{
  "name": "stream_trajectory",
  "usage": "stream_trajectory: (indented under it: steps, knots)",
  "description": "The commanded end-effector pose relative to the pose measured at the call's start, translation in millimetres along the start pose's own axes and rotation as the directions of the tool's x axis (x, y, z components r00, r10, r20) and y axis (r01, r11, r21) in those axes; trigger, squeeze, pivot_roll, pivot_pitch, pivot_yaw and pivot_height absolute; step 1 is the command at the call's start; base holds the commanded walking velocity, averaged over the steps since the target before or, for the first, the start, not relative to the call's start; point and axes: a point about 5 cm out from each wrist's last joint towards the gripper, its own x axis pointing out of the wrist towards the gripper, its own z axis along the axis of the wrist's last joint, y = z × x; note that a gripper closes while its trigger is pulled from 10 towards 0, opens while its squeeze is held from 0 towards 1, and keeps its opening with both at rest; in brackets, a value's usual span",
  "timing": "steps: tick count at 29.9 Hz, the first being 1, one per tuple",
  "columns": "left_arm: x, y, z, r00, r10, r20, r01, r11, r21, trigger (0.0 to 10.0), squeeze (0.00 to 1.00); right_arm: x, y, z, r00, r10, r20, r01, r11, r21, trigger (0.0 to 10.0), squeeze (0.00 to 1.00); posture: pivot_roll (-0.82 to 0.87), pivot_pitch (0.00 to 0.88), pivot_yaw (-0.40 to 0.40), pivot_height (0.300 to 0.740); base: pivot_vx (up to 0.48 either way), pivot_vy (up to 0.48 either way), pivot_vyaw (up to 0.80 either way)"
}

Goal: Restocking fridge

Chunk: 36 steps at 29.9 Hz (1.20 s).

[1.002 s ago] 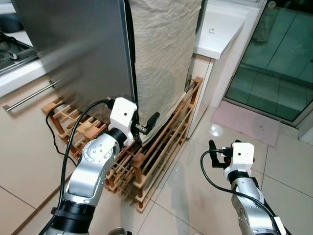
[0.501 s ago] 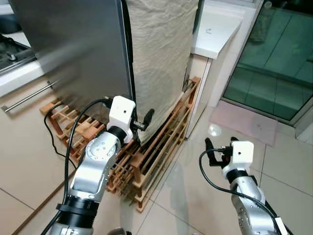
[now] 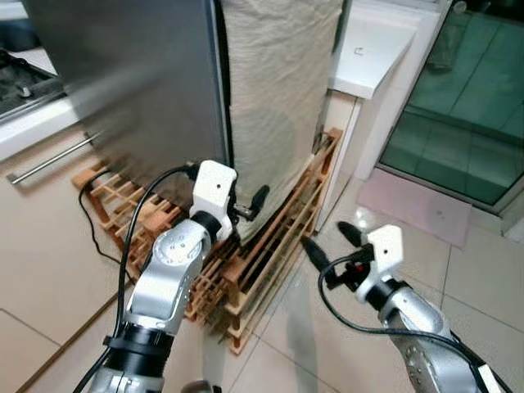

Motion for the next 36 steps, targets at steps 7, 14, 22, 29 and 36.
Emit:
stream_trajectory:
  steps: [7, 14, 22, 29, 36]
  knots:
    - [14.7, -46.0, 44.0, 0.942, -0.313, 0.121, 0.312, 0.95, 0.029, 10.0, 0.0, -12.6, 11.1, -17.6, 0.984, 0.119, -0.13, -0.113, 0.992, 0.051, 10.0, 0.0, -0.04, 0.019, -0.02, 0.74, 0.0, 0.0, 0.0]
    - [15.2, -64.9, 76.1, 0.853, -0.482, 0.201, 0.48, 0.875, 0.06, 10.0, 0.0, -27.9, 0.0, -30.2, 0.965, 0.135, -0.224, -0.13, 0.991, 0.037, 10.0, 0.0, -0.04, 0.018, -0.024, 0.74, 0.0, 0.0, 0.0]
    - [8.9, -78.7, 123.1, 0.698, -0.624, 0.35, 0.659, 0.752, 0.026, 10.0, 0.0, -90.4, -33.2, -108.3, 0.864, -0.023, -0.502, 0.067, 0.995, 0.069, 10.0, 0.0, -0.04, 0.012, -0.035, 0.74, 0.0, 0.0, 0.0]
    - [-7.4, -82.0, 150.7, 0.554, -0.704, 0.445, 0.786, 0.618, -0.001, 10.0, 0.0, -136.3, -47.8, -143.2, 0.745, -0.189, -0.639, 0.252, 0.968, 0.008, 10.0, 0.0, -0.03, 0.014, -0.021, 0.74, 0.0, 0.0, 0.0]
    - [-4.3, -51.5, 150.7, 0.659, -0.602, 0.452, 0.692, 0.72, -0.051, 10.0, 0.0, -145.4, -48.7, -151.0, 0.732, -0.253, -0.633, 0.288, 0.956, -0.049, 10.0, 0.0, -0.03, 0.014, -0.009, 0.74, 0.0, 0.0, 0.0]
